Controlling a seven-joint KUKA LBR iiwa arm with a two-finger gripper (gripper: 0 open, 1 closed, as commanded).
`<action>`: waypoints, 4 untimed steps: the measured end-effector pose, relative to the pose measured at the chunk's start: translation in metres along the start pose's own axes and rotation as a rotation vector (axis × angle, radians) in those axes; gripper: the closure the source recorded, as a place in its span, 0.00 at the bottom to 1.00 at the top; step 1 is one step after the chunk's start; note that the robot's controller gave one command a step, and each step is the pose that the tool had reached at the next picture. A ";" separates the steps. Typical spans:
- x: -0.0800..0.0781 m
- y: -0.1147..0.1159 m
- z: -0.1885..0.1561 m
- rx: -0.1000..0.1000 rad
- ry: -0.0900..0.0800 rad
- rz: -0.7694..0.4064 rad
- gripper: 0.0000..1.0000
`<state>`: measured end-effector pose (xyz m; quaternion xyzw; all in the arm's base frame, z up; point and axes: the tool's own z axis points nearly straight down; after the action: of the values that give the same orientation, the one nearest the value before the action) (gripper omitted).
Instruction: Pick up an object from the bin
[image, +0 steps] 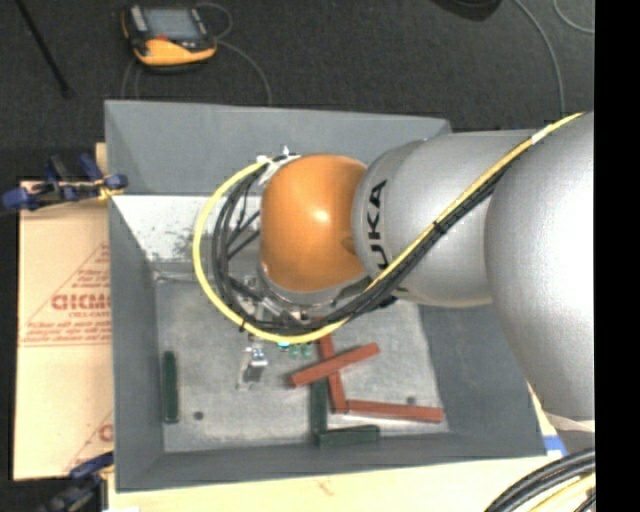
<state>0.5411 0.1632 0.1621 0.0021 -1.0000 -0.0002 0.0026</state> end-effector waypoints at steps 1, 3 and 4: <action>-0.002 -0.001 -0.004 -0.001 -0.007 0.004 0.00; 0.006 -0.054 0.047 0.003 0.003 0.141 0.00; 0.000 -0.068 0.063 -0.001 -0.013 0.046 0.00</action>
Offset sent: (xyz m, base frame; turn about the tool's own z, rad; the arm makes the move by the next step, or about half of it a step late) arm -0.0073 -0.0742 -0.0791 0.1351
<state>0.5415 0.0952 0.0990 -0.0211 -0.9998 -0.0004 -0.0038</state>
